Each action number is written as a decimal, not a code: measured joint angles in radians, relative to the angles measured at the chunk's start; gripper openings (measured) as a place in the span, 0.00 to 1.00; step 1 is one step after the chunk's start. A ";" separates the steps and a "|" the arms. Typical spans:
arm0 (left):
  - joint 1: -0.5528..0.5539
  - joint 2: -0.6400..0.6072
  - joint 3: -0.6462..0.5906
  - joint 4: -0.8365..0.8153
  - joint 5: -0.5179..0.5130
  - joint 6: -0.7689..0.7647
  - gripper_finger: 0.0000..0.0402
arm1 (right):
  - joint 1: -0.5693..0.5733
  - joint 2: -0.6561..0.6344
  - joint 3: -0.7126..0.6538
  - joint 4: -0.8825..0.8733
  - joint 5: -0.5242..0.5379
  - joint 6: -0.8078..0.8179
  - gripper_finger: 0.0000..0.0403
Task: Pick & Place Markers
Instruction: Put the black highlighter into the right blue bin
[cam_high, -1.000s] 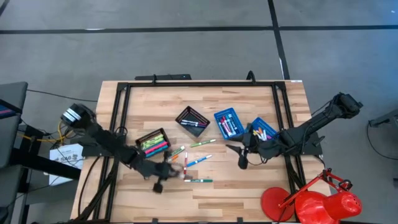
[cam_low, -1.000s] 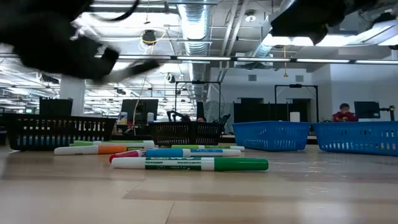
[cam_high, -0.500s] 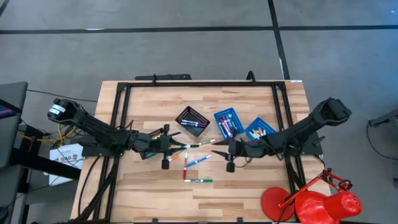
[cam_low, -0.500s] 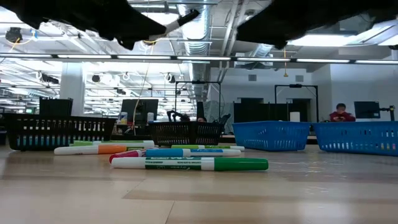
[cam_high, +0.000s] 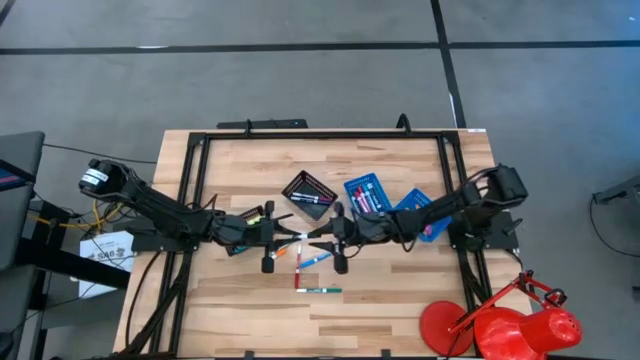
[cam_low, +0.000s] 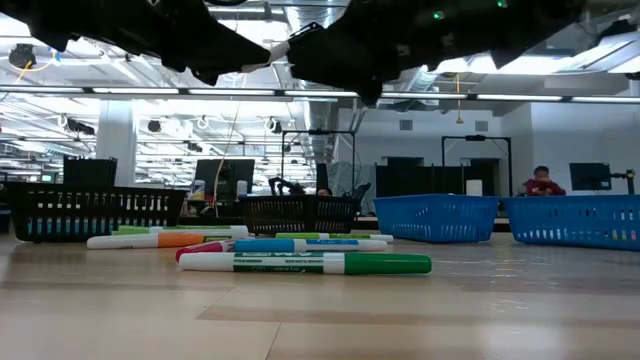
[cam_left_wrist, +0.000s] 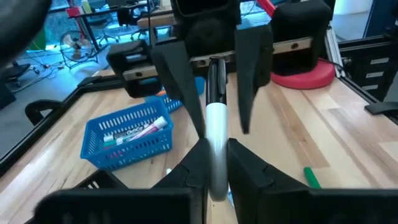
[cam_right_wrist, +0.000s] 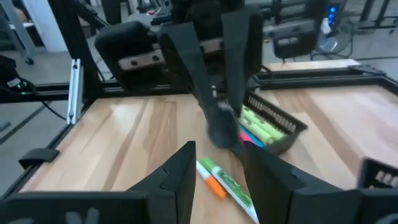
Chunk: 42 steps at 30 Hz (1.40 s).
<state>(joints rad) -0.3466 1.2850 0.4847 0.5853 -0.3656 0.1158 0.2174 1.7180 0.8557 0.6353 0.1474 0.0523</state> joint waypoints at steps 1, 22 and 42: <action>0.000 0.000 0.000 0.000 0.000 0.000 0.09 | 0.000 0.009 0.015 -0.001 -0.002 0.000 0.30; -0.001 0.000 -0.004 -0.001 -0.005 -0.004 0.10 | 0.003 0.037 0.074 -0.007 0.019 -0.009 0.10; 0.000 0.000 -0.015 -0.001 -0.011 -0.053 0.30 | 0.062 -0.306 0.074 -0.687 0.353 0.218 0.08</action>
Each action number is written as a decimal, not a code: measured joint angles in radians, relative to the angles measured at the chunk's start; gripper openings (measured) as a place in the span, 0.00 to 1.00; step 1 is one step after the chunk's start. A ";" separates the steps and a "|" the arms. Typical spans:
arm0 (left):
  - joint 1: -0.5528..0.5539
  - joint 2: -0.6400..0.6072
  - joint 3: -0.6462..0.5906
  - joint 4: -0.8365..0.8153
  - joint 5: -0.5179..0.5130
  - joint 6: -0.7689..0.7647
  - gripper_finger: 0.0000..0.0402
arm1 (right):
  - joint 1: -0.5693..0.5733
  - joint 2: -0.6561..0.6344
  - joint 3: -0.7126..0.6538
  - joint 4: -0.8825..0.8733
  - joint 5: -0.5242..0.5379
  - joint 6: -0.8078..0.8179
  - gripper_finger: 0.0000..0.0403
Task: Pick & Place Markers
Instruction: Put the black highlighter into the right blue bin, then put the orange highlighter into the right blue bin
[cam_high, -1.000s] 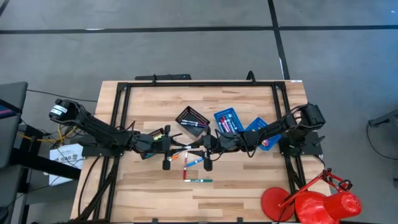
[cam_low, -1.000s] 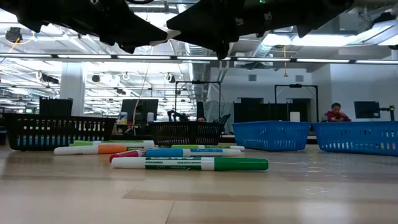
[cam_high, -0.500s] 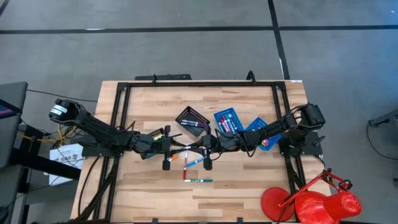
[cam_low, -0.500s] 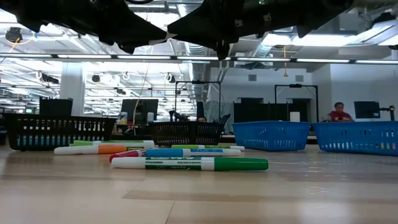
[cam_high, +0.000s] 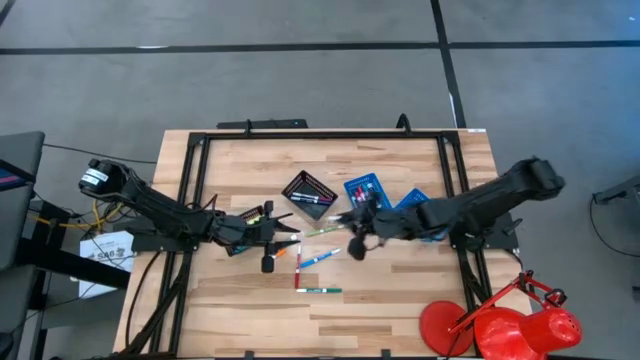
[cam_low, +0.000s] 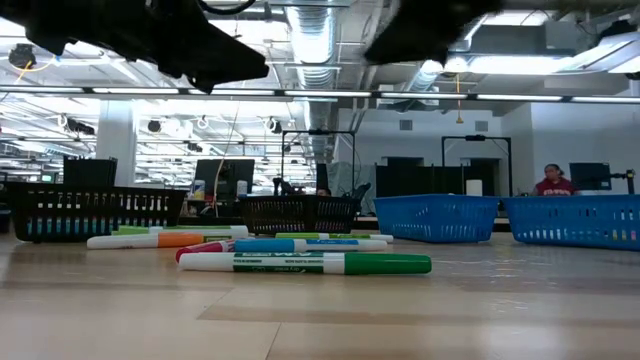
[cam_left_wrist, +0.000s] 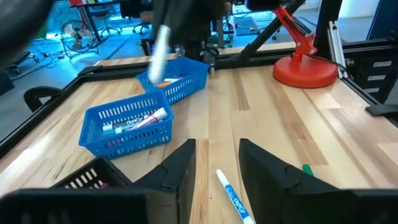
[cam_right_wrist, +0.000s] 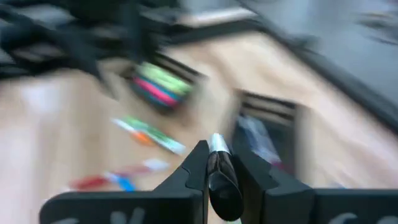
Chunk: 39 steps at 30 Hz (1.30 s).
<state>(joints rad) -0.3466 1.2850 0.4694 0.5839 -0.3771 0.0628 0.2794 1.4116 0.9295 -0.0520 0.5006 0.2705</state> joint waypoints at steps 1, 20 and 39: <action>0.000 0.000 -0.003 0.001 0.000 0.000 0.30 | 0.017 -0.035 0.000 -0.094 0.074 0.042 0.09; 0.000 0.000 -0.009 0.000 0.004 -0.072 0.29 | 0.225 -0.236 -0.261 -1.140 0.040 1.270 0.13; 0.000 0.000 -0.008 0.001 0.004 -0.072 0.29 | 0.150 -0.228 -0.265 -1.121 0.056 1.265 0.27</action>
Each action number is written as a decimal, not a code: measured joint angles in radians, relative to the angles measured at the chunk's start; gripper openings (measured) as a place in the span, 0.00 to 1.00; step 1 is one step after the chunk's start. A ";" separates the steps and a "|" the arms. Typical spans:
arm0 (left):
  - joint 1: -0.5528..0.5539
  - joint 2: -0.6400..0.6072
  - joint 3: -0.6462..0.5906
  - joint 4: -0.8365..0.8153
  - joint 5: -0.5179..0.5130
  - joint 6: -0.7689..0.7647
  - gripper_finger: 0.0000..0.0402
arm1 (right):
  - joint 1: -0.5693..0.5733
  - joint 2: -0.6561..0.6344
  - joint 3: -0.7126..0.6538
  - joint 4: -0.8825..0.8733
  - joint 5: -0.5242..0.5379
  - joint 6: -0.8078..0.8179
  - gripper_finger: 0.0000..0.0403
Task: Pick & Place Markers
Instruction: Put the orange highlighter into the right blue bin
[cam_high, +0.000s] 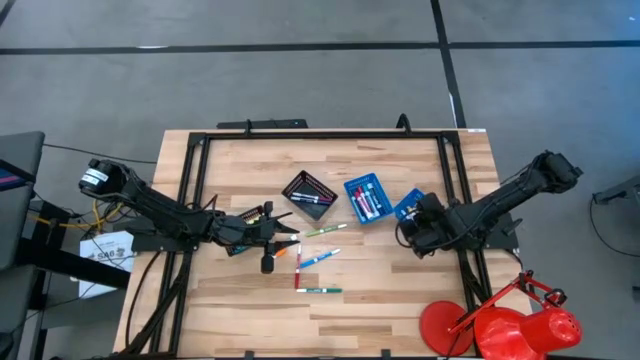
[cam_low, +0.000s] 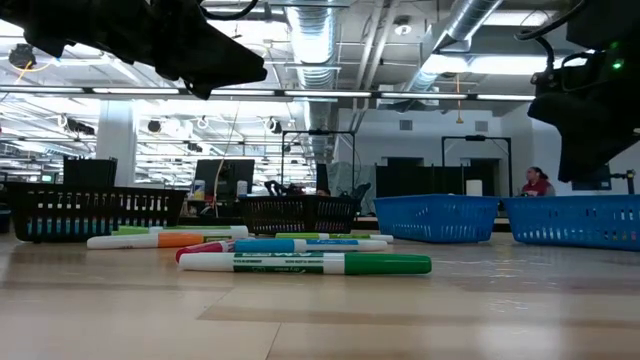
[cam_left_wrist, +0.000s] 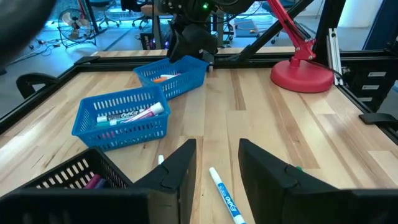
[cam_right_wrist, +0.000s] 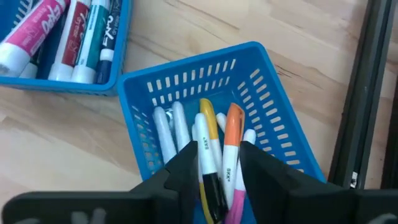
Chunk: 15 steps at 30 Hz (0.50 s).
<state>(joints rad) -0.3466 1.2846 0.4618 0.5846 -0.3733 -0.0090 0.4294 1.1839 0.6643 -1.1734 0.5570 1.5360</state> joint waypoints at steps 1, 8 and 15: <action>0.000 0.000 0.000 0.000 0.000 0.000 0.29 | 0.000 0.000 0.000 0.003 0.005 0.000 0.28; 0.000 0.000 0.000 -0.002 0.056 -0.050 0.29 | 0.000 0.000 0.000 0.132 0.021 -0.130 0.32; -0.088 0.000 0.001 -0.128 0.152 -0.240 0.25 | 0.000 0.000 0.001 0.270 0.024 -0.320 0.33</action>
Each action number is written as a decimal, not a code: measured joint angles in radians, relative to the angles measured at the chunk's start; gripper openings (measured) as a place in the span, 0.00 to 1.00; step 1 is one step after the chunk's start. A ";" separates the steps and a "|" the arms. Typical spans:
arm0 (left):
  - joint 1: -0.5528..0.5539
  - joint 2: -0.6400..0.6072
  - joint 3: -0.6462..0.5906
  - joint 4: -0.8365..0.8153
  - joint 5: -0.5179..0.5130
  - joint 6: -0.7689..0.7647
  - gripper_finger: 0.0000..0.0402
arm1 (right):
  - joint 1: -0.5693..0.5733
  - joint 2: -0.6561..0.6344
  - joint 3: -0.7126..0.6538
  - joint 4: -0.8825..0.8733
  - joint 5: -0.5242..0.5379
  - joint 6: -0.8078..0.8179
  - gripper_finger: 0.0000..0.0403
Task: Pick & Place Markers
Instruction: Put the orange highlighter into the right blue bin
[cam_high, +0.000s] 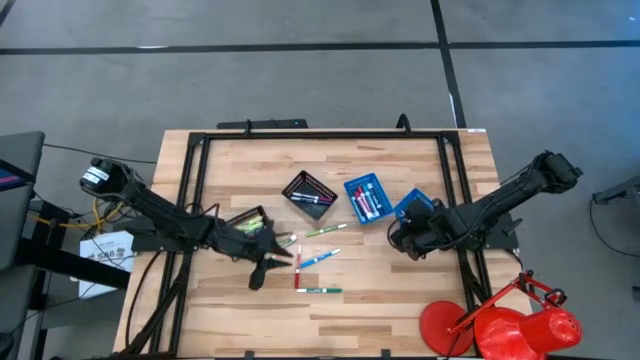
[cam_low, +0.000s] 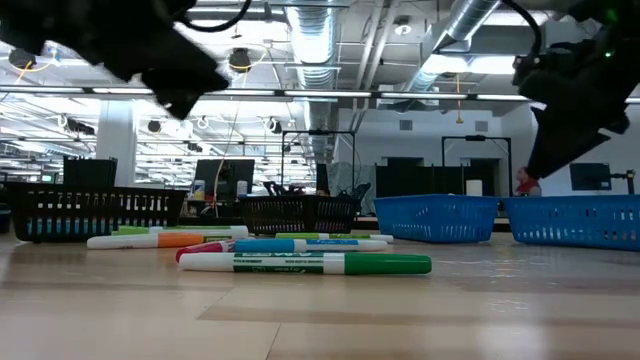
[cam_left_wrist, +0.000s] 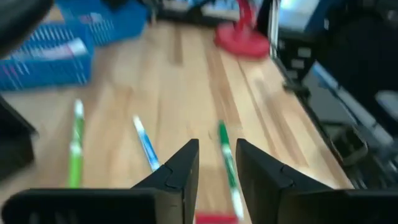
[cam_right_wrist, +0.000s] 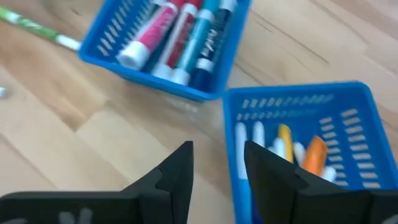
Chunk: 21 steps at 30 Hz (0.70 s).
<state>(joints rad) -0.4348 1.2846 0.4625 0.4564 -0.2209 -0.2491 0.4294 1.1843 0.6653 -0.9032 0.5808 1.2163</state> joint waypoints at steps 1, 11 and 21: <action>-0.022 0.000 0.000 -0.026 -0.014 -0.017 0.25 | 0.000 0.000 0.003 0.011 0.003 -0.018 0.33; -0.165 0.001 0.054 -0.384 -0.121 -0.338 0.25 | 0.000 0.000 0.079 0.150 0.091 -0.132 0.32; -0.182 0.212 0.179 -0.523 -0.078 -0.409 0.25 | 0.000 0.000 0.080 0.364 0.101 -0.379 0.32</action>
<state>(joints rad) -0.6170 1.4970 0.6416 -0.0670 -0.2985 -0.6578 0.4294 1.1843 0.7448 -0.5393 0.6813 0.8375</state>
